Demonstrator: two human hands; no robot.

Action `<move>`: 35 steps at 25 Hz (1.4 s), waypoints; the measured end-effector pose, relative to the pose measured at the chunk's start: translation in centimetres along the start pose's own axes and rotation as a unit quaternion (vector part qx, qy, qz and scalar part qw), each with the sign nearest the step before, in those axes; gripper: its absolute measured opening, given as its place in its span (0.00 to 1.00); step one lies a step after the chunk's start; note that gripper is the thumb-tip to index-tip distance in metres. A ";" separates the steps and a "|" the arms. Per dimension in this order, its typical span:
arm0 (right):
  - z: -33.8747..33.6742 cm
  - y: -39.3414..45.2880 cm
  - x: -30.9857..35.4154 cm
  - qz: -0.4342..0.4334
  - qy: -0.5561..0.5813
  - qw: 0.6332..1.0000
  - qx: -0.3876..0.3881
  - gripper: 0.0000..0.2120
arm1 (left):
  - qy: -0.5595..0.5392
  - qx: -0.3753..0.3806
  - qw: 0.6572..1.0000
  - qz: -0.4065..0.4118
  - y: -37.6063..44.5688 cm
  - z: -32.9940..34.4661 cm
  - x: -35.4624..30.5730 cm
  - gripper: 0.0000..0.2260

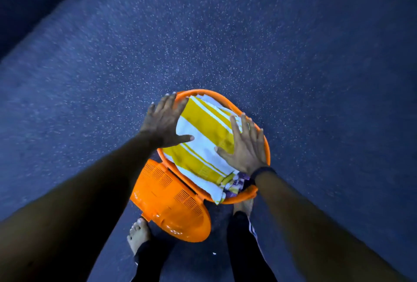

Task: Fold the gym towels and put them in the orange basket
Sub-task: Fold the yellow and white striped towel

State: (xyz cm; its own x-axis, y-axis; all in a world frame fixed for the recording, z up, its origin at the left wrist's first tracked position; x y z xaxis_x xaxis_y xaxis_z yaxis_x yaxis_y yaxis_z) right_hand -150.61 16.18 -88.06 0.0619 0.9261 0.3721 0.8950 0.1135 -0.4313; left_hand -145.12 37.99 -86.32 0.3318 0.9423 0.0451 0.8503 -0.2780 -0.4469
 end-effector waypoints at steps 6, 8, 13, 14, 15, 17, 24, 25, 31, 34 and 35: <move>-8.4 -1.9 3.6 -0.039 -0.032 0.999 -0.003 0.46 | -0.124 -0.026 0.982 -0.139 -8.3 -4.9 3.7 0.46; -9.0 -2.8 5.1 -0.066 -0.046 0.996 0.039 0.44 | -0.165 -0.014 0.965 -0.202 -12.6 -4.5 5.0 0.44; -6.2 -6.6 7.7 -0.189 -0.185 0.955 0.130 0.39 | -0.223 0.020 0.918 -0.326 -23.1 -0.5 5.7 0.40; -5.0 -7.6 8.1 -0.207 -0.209 0.944 0.149 0.38 | -0.232 0.027 0.910 -0.343 -25.1 0.5 5.3 0.39; -3.6 -8.5 8.5 -0.223 -0.227 0.933 0.169 0.37 | -0.241 0.034 0.902 -0.356 -27.1 1.8 4.7 0.39; -0.9 -10.5 9.1 -0.263 -0.252 0.912 0.187 0.34 | -0.258 0.042 0.890 -0.373 -29.9 4.2 3.3 0.39; 17.5 -16.9 7.2 -0.431 -0.387 0.766 0.279 0.26 | -0.313 0.061 0.834 -0.451 -37.8 20.2 -4.5 0.37; 20.4 -17.6 6.0 -0.451 -0.409 0.741 0.283 0.25 | -0.321 0.065 0.827 -0.457 -38.2 22.8 -6.2 0.37; 30.8 -20.3 -0.5 -0.552 -0.510 0.594 0.287 0.16 | -0.346 0.090 0.802 -0.478 -40.2 32.8 -13.1 0.37; 32.0 -19.9 -0.9 -0.562 -0.521 0.580 0.277 0.15 | -0.338 0.093 0.803 -0.483 -41.0 34.5 -15.2 0.36; 32.0 -19.9 -0.6 -0.563 -0.516 0.582 0.280 0.15 | -0.334 0.092 0.804 -0.483 -41.2 34.5 -15.5 0.36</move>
State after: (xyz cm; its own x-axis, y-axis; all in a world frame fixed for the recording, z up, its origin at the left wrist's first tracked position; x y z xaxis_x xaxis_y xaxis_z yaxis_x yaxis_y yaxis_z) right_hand -182.57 24.89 -106.02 -0.9811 -0.1577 0.1118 -0.1904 0.6890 -0.6993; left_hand -199.36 41.22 -99.43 -0.7929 0.6092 -0.0125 0.4846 0.6179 -0.6192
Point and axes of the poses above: each hand's wrist, its own y-axis towards the middle knuckle, its own z-axis out of the palm, x = y × z, the point moved 6 cm from there along y, towards the middle knuckle, and after that the axes turned 13 degrees about y, right-handed, at the moved point
